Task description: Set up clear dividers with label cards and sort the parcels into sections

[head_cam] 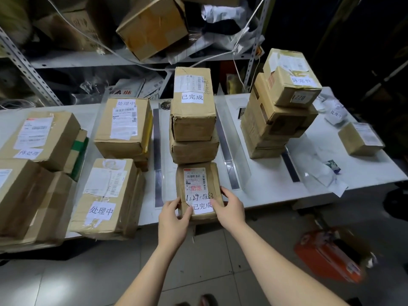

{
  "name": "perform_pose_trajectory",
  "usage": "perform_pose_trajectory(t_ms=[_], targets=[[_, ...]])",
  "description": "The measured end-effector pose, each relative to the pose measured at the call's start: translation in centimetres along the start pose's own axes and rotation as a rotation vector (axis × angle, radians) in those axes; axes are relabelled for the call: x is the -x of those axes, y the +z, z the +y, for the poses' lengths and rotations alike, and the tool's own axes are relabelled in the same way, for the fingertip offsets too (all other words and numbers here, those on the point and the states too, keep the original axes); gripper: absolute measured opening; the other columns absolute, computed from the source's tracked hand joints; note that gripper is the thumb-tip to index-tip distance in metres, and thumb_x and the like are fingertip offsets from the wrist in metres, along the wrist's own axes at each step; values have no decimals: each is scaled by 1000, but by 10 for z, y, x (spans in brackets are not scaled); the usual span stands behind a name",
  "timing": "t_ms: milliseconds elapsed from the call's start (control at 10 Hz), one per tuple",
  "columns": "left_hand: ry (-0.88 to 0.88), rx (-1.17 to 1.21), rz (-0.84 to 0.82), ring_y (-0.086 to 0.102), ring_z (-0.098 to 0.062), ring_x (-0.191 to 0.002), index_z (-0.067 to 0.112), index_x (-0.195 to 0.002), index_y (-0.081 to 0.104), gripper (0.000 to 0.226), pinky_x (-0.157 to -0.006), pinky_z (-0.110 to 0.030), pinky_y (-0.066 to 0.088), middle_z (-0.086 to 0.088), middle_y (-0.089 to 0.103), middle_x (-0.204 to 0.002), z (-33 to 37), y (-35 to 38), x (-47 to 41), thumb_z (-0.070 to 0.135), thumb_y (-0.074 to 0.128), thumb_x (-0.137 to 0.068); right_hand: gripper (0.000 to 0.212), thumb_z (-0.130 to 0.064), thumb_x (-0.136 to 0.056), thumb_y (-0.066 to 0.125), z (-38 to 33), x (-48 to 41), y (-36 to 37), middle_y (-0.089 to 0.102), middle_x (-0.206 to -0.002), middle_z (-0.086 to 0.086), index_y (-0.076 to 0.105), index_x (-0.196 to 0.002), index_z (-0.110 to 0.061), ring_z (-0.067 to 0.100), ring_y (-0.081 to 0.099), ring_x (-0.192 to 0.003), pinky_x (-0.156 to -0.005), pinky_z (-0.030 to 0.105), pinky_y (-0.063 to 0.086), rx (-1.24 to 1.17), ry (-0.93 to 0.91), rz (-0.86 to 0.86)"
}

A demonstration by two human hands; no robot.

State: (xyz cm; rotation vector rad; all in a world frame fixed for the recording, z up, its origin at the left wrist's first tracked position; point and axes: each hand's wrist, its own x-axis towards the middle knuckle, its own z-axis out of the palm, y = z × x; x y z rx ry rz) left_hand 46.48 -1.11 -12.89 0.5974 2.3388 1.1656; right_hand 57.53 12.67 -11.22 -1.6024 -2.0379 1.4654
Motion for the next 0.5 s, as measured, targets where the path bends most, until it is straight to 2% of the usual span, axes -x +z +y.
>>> perform_pose_trajectory(t_ms=[100,200,400,500], targets=[[-6,-7,-23,56,-7,-116,16,-141,60,50,-97,-24,45,5,62,-129,-1,-2,1,33,71,-95,63,-37,-89,76,-3,3,-1,63,-139,-7,52,-147,-27,17,58,-129,-106,40,52,25,-2,-9],[-9,-44,-51,59,-13,-122,14,-144,57,52,-104,-33,50,1,61,-135,-4,-3,-3,34,69,-97,61,-36,-91,74,-8,4,-4,63,-140,-6,51,-147,-27,20,59,-129,-104,38,52,60,-13,-15],[10,-170,-116,57,-17,-128,17,-148,52,55,-107,-37,49,0,60,-141,0,-12,2,40,62,-99,53,-31,-97,67,-22,20,-15,59,-144,1,51,-146,-19,25,55,-131,-100,34,47,151,-44,-1],[54,-290,-152,57,-18,-127,19,-148,51,53,-105,-36,50,1,59,-139,0,-20,9,40,60,-101,54,-36,-97,67,-27,28,-18,56,-144,1,49,-146,-20,25,53,-132,-100,36,48,255,-53,46]])
